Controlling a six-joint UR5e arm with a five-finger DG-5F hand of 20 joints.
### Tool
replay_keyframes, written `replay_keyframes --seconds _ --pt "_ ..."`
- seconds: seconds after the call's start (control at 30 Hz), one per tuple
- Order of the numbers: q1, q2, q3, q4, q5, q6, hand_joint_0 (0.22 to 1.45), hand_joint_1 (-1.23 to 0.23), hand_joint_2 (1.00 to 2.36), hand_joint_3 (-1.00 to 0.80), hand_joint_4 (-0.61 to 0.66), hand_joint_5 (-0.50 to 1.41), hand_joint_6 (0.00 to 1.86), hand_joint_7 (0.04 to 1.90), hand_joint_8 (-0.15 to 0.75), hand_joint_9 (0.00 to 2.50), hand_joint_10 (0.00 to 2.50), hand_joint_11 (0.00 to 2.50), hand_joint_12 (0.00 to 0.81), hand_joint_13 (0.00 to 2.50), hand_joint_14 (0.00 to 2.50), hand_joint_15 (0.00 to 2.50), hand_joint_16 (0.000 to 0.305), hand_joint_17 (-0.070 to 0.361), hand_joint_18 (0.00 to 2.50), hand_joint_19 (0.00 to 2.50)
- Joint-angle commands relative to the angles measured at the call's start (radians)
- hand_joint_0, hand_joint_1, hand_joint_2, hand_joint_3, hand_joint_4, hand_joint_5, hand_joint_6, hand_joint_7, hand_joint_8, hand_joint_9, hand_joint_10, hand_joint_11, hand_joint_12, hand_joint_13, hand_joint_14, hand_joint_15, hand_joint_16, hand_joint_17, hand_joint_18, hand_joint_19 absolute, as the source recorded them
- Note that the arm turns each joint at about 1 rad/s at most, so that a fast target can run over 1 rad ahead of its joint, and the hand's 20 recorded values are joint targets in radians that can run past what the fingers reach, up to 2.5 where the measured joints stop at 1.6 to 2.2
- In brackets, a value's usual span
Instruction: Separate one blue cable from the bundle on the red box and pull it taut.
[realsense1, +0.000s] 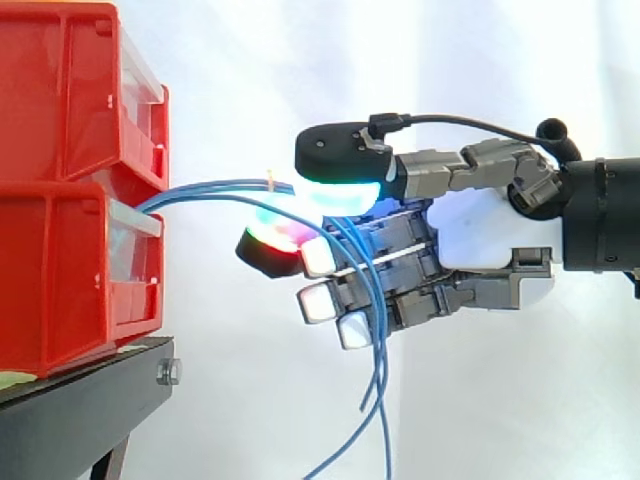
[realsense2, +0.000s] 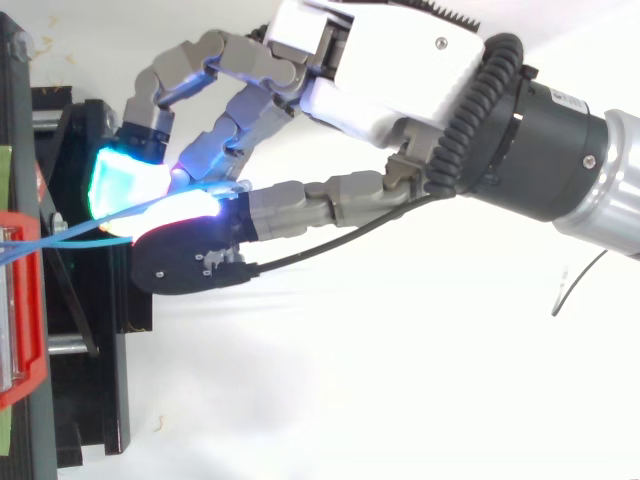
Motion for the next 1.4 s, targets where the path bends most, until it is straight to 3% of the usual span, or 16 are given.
replay_keyframes --seconds 0.0,0.5,0.93,1.17,1.37 --pt "0.002 0.000 0.000 -0.018 0.001 0.006 0.63 -0.87 1.02 -0.24 0.12 -0.06 0.93 0.82 0.271 1.02 0.02 0.51 0.389 0.89 0.02 0.58 0.052 0.116 0.81 0.62" --pt "0.002 0.002 0.000 -0.033 -0.002 0.021 0.55 -0.65 1.01 -0.28 0.14 -0.05 0.90 0.87 0.323 1.07 0.02 0.45 0.449 0.91 0.02 0.56 0.065 0.146 0.83 0.64" --pt "0.002 0.002 0.002 -0.035 -0.002 0.021 0.53 -0.75 1.00 -0.22 0.15 -0.05 0.90 0.84 0.352 1.03 0.01 0.41 0.493 0.93 0.02 0.55 0.075 0.168 0.88 0.62" --pt "0.000 0.002 0.007 -0.050 -0.011 0.024 0.49 -0.75 1.01 -0.40 0.15 -0.07 0.90 0.81 0.298 0.96 0.02 0.44 0.424 0.84 0.02 0.57 0.059 0.133 0.75 0.67" --pt "-0.003 0.002 0.022 -0.093 -0.020 0.035 0.52 -0.69 1.01 -0.40 0.14 -0.07 0.90 0.83 0.290 0.97 0.02 0.44 0.413 0.84 0.02 0.57 0.056 0.127 0.74 0.68"
